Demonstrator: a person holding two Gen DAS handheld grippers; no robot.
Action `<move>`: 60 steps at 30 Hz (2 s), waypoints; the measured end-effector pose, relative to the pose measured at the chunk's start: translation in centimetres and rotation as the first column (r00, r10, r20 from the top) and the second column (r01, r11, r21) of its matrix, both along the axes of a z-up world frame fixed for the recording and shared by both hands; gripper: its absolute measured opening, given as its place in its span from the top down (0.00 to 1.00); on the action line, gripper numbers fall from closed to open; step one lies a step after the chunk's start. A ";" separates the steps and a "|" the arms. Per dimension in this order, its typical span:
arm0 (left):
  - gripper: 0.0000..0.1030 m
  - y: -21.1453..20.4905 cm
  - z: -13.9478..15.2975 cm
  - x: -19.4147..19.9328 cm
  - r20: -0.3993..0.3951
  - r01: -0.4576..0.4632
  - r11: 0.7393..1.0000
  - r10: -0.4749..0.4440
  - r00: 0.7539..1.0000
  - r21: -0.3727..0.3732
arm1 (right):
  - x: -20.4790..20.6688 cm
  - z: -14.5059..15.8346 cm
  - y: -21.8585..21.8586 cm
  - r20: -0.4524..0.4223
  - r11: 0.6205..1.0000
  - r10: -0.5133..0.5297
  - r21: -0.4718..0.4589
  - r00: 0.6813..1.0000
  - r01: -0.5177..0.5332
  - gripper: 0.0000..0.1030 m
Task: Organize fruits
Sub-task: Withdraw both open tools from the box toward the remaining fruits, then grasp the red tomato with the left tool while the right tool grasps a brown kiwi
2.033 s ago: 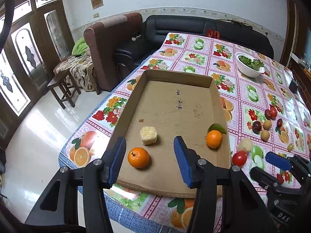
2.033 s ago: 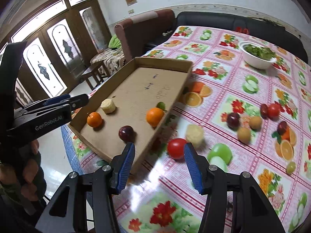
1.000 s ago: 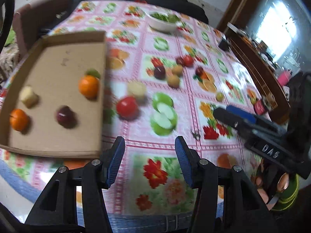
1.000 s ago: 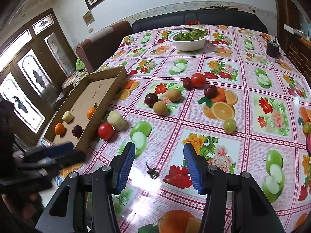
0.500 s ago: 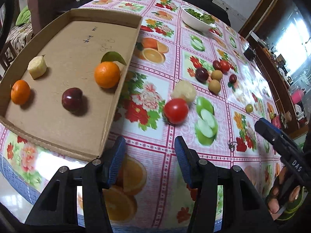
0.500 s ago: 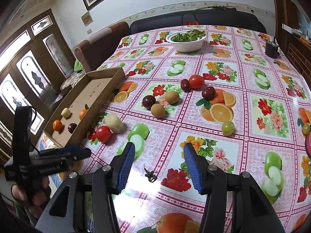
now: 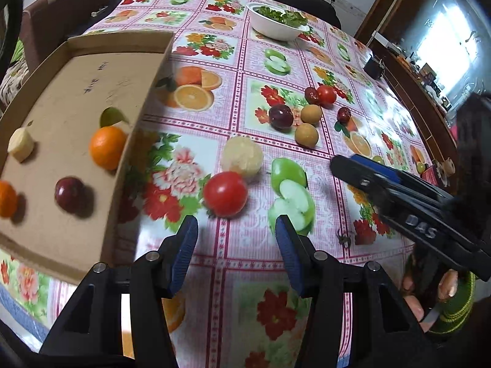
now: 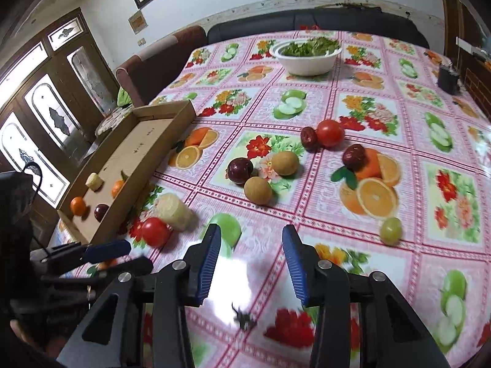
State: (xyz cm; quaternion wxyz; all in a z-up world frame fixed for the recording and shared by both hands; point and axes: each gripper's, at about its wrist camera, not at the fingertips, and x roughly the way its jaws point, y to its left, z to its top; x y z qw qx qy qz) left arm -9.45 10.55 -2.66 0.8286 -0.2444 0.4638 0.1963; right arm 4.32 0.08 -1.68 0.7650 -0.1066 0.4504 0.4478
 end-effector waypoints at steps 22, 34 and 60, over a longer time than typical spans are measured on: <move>0.70 0.7 0.0 1.3 -0.003 -0.018 0.997 0.019 1.000 0.080 | 1.7 -1.5 3.1 -0.011 1.000 0.020 -0.007 1.000 -0.020 0.78; 0.70 -0.6 1.7 -0.6 0.022 -0.031 0.994 0.029 0.999 0.108 | -0.2 -0.4 0.9 0.019 0.999 0.028 -0.019 0.999 -0.028 0.82; 0.70 1.4 2.6 -4.7 0.043 -0.100 0.988 0.096 0.994 0.115 | -6.6 -1.5 5.4 -0.035 0.973 0.233 0.007 0.972 -0.232 0.62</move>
